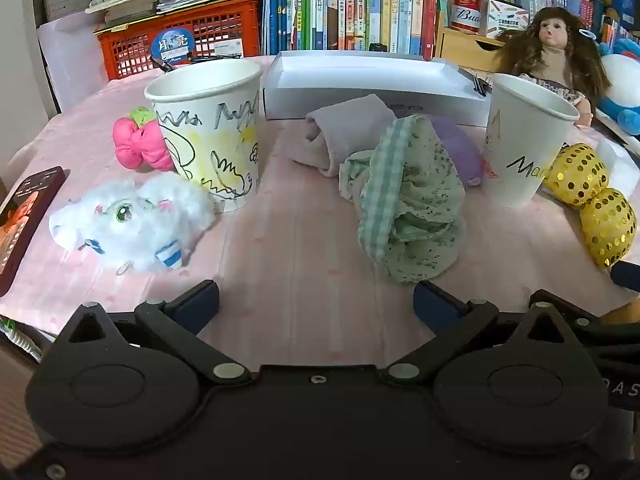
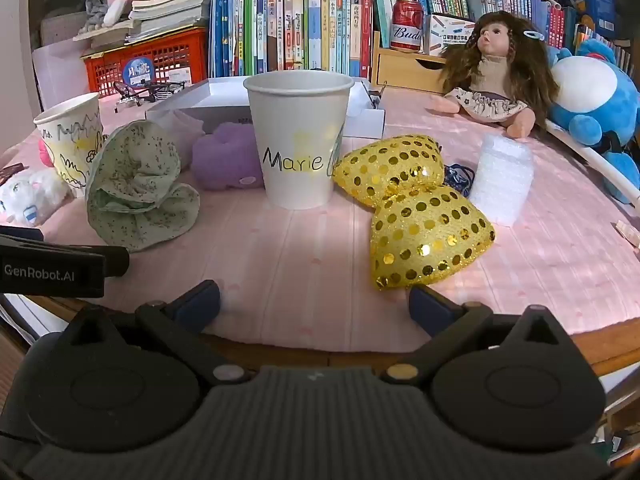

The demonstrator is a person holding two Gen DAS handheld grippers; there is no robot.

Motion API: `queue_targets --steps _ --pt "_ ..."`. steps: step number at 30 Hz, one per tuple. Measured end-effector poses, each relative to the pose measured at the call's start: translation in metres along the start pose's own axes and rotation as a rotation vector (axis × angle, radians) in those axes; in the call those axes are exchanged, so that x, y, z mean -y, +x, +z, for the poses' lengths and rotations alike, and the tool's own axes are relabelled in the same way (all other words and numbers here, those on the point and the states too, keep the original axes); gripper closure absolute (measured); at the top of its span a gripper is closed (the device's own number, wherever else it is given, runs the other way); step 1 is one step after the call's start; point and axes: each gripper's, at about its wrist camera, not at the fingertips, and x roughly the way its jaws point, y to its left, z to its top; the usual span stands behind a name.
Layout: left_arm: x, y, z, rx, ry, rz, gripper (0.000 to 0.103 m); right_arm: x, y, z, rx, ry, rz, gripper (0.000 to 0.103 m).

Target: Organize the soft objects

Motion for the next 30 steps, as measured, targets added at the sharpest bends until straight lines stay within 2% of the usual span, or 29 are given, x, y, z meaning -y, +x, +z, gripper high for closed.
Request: queue_targets --steps 30 --pt "-0.0026 0.0025 0.0019 -0.015 -0.001 0.003 0.0 -0.0005 0.0003 -0.0002 -0.004 0.0 0.0 0.0"
